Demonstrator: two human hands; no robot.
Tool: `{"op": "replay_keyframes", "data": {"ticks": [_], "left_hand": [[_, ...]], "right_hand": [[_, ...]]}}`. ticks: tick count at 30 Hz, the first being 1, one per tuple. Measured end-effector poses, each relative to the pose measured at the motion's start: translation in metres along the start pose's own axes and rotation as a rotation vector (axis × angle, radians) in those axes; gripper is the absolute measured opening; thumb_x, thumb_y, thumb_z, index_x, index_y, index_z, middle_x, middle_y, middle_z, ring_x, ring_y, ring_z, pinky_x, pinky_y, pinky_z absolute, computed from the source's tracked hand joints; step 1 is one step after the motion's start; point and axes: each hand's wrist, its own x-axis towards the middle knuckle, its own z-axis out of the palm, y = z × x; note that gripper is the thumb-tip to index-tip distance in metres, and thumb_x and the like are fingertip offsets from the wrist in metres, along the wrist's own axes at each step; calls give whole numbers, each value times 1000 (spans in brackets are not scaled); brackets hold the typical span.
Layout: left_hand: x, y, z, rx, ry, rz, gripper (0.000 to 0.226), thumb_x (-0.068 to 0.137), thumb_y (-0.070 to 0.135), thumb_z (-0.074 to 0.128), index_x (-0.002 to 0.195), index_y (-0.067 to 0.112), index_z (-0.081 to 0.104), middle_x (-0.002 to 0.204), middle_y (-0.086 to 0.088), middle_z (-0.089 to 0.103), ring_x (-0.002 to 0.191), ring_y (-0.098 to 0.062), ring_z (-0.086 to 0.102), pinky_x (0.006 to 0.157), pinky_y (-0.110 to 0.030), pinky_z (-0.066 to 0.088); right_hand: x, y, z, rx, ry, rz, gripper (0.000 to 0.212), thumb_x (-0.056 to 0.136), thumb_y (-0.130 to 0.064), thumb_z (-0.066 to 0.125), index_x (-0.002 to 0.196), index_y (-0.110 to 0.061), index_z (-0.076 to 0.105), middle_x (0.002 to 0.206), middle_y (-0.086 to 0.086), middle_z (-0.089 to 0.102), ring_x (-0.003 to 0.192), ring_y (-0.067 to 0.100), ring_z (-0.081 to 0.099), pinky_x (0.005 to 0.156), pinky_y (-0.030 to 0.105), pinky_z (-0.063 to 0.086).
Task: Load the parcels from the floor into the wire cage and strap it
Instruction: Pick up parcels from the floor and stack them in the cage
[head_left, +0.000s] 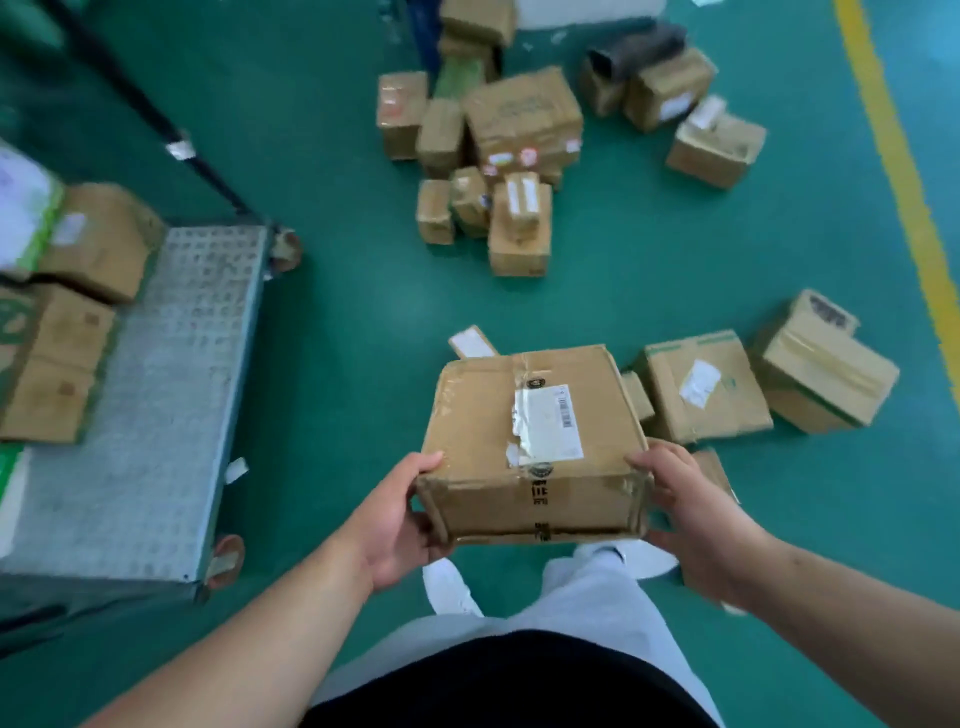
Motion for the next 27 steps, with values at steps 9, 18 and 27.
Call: {"op": "replay_keyframes", "data": {"ticks": [9,18,27], "left_hand": [[-88,43,-183,-280,137,243,58,72,53,76,118,20,69,99,-9,73,87,-22,64,70,-31,48],[-70,149,-243,-558,260,316,68,62,52,81,121,19,69,99,-10,75,95,-24,63,69,-32,48],[-83,280,-293,-797,469,467,61,62,50,82,116,22,71,105,-8,77,100,-26,66,94,-39,49]], "right_hand": [[-10,-20,246,-122,-220,27,52,82,-62,70,129,-42,60,127,-6,69,119,25,65,103,57,49],[82,-117,392,-266,-288,23,24,94,-36,64,117,-32,63,114,6,66,96,27,62,84,42,50],[161,-231,545,-430,-607,26,32,96,-36,64,125,-23,60,113,4,60,94,22,57,75,40,50]]}}
